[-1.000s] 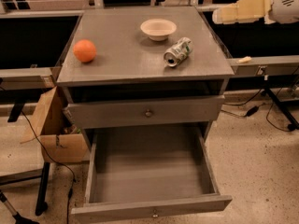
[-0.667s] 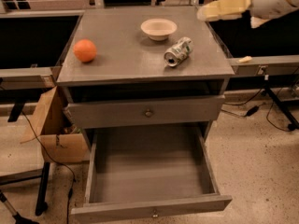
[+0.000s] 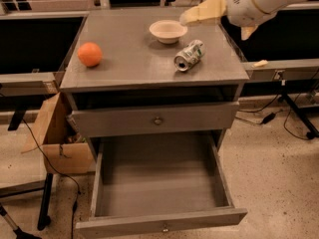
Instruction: Place 7up can into middle drawer
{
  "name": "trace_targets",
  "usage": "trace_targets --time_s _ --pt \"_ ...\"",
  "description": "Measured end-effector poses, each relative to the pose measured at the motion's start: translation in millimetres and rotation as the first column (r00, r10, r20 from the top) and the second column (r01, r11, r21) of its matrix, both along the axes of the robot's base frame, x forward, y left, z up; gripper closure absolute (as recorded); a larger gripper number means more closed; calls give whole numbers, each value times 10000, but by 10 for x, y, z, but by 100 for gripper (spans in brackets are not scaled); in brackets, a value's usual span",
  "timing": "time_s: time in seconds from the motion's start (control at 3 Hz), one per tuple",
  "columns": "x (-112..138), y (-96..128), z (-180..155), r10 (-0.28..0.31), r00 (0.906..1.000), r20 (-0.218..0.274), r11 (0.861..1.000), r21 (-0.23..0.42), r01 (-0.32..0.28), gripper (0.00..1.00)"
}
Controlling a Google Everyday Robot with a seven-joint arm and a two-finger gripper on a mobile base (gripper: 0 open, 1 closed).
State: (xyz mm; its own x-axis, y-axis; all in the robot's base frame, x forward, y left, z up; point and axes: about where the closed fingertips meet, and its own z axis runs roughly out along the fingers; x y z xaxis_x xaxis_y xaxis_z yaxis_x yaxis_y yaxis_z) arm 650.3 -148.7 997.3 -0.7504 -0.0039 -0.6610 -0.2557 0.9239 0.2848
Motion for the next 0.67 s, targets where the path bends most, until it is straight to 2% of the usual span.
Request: trace_targets --time_s 0.33,0.67 --pt "228 778 -281 -828 9966 -14 9956 441 828 0" --pt "266 780 -314 -843 9964 -67 9954 448 846 0"
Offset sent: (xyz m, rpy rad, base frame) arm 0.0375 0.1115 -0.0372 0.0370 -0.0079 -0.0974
